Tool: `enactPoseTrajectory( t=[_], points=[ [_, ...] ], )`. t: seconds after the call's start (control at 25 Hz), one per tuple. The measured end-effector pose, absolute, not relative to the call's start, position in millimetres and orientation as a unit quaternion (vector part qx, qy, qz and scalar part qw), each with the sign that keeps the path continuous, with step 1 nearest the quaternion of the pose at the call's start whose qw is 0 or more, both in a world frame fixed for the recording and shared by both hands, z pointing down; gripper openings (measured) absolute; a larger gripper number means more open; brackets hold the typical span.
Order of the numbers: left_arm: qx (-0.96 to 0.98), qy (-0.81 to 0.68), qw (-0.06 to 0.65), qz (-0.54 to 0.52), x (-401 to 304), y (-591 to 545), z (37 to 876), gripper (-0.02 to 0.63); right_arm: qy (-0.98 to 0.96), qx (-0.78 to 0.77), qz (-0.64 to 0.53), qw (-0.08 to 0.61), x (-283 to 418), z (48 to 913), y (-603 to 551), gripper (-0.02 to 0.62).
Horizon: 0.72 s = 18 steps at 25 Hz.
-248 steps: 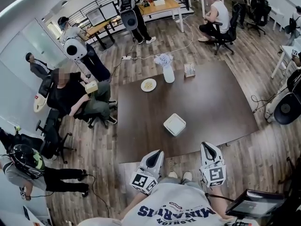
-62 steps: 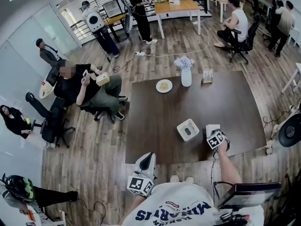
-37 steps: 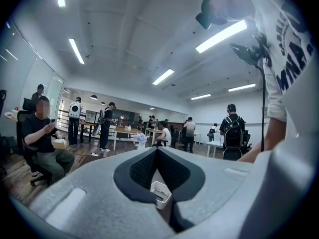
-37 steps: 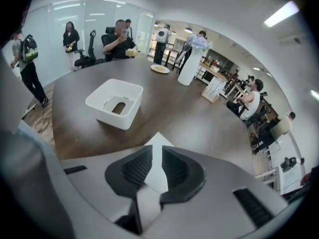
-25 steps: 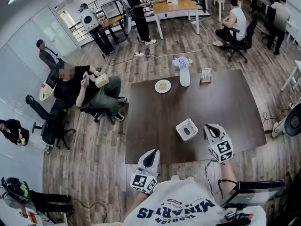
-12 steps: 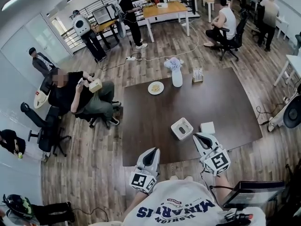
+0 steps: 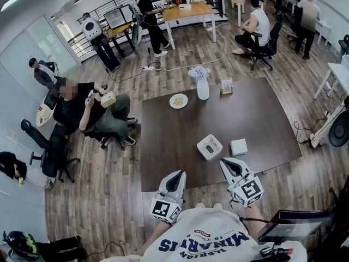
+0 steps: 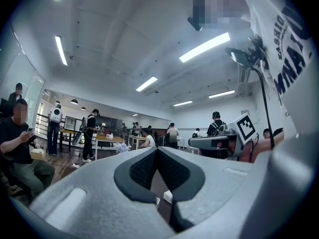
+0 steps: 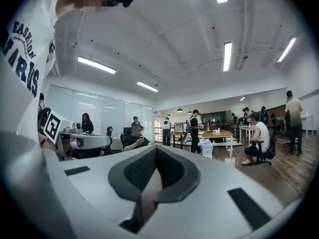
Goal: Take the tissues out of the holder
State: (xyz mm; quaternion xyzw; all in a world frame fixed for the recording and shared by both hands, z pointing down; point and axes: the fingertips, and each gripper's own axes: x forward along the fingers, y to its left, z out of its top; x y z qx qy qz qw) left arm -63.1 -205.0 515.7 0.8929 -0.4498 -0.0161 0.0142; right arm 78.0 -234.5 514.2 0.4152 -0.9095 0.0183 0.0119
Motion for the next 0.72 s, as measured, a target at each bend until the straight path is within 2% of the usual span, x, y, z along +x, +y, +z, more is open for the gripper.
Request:
enactPoseTrajectory(
  t=[0.72],
  points=[
    [0.894,-0.448,0.022,-0.023,-53.9,-213.6,529.0,0.003,-0.910,0.413,0.002,0.033,83.4,527.4,-243.0,0.006]
  ],
)
